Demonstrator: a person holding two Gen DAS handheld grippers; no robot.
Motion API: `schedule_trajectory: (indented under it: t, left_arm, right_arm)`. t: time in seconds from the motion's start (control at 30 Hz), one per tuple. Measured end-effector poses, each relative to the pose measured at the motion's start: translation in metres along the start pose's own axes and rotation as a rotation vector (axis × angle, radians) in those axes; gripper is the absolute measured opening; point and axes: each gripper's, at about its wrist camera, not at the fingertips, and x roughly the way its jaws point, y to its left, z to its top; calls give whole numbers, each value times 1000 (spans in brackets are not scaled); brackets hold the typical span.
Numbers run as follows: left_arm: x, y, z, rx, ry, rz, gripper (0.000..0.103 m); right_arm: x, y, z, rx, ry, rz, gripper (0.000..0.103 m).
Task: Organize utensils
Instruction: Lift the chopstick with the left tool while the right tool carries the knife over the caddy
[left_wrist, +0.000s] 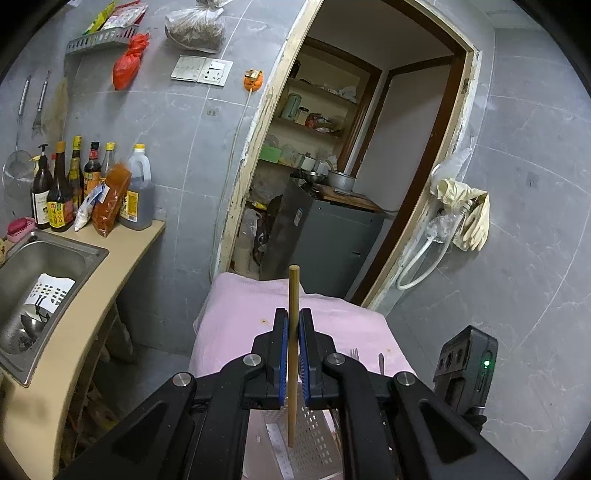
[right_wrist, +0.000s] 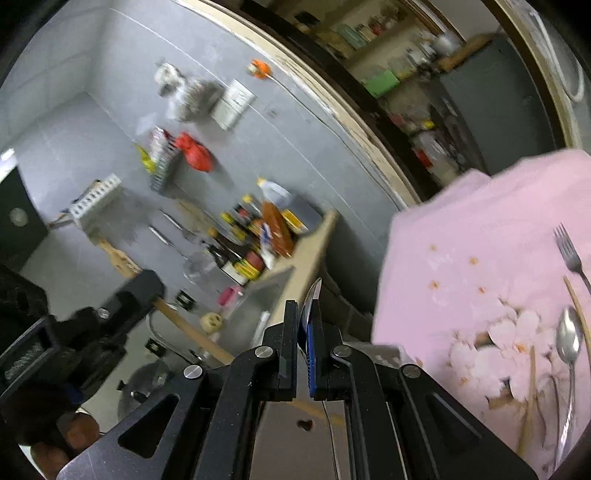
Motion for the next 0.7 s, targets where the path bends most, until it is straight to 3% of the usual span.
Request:
schedule_trajectory:
  t: [0.47,0.7]
  left_arm:
    - [3,6,-6,-23,10,17,6]
    - [6,7,-8,-31,23,21,6]
  right_arm:
    - [10,-8,-12,72,188,-139,4]
    - [16,-7,-13,50,223,-188,5]
